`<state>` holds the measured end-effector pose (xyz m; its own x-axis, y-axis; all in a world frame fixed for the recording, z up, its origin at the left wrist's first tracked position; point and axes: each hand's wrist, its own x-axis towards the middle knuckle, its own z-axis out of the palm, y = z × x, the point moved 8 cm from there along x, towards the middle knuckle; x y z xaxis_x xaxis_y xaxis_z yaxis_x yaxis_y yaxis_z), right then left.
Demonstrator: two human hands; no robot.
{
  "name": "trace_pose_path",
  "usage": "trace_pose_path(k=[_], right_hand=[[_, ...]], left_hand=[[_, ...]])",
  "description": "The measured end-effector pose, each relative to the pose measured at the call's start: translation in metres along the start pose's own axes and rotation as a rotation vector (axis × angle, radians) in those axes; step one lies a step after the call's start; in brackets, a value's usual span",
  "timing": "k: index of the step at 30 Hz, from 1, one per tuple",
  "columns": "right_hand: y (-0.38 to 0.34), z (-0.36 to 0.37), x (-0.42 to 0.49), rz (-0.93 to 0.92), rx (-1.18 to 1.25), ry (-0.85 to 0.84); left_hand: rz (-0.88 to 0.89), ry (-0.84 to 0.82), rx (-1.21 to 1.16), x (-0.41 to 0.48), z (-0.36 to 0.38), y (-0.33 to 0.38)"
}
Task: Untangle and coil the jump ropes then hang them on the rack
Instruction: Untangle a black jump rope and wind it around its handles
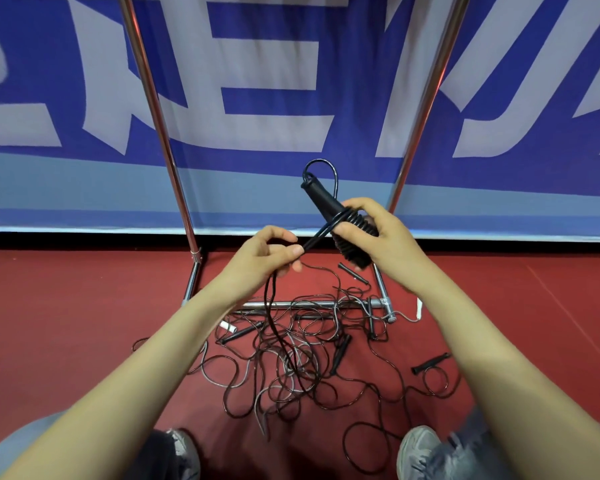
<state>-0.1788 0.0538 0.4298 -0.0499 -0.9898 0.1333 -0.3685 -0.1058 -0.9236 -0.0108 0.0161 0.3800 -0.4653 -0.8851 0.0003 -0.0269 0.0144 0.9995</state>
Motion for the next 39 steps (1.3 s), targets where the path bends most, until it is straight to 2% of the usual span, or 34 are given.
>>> trace_pose_path(k=[4, 10, 14, 18, 21, 23, 26, 29, 33, 34, 39], right_hand=[[-0.001, 0.012, -0.003, 0.039, 0.132, -0.181], [-0.018, 0.023, -0.014, -0.06, 0.237, -0.251], [-0.011, 0.036, -0.02, -0.041, 0.292, -0.38], [-0.008, 0.058, -0.029, -0.033, 0.094, -0.558], [-0.001, 0.068, -0.035, 0.022, -0.043, -0.666], [0.005, 0.07, -0.04, 0.079, -0.117, -0.731], [0.017, 0.071, -0.046, 0.235, -0.187, -0.795], [0.03, 0.068, -0.041, 0.254, -0.425, -0.789], [0.041, 0.067, -0.035, 0.241, -0.639, -0.757], [0.042, 0.068, -0.033, 0.211, -0.693, -0.73], [0.044, 0.052, -0.014, 0.089, -0.842, -0.419]], left_hand=[[0.102, 0.044, 0.14, 0.001, -0.008, 0.002], [0.087, 0.015, 0.136, 0.0, -0.004, -0.004], [0.082, -0.115, 0.113, -0.002, -0.002, -0.003], [0.07, -0.276, 0.175, -0.006, -0.003, -0.001], [-0.027, -0.427, 0.175, -0.012, 0.006, -0.011], [-0.089, -0.449, 0.217, -0.012, 0.009, -0.015], [-0.19, -0.437, 0.127, -0.012, 0.01, -0.017], [-0.129, -0.372, 0.178, -0.01, 0.012, -0.01], [0.075, -0.285, 0.646, -0.017, 0.024, -0.001], [0.125, -0.236, 0.701, -0.02, 0.026, 0.001], [0.251, 0.078, 0.514, -0.03, 0.022, 0.011]])
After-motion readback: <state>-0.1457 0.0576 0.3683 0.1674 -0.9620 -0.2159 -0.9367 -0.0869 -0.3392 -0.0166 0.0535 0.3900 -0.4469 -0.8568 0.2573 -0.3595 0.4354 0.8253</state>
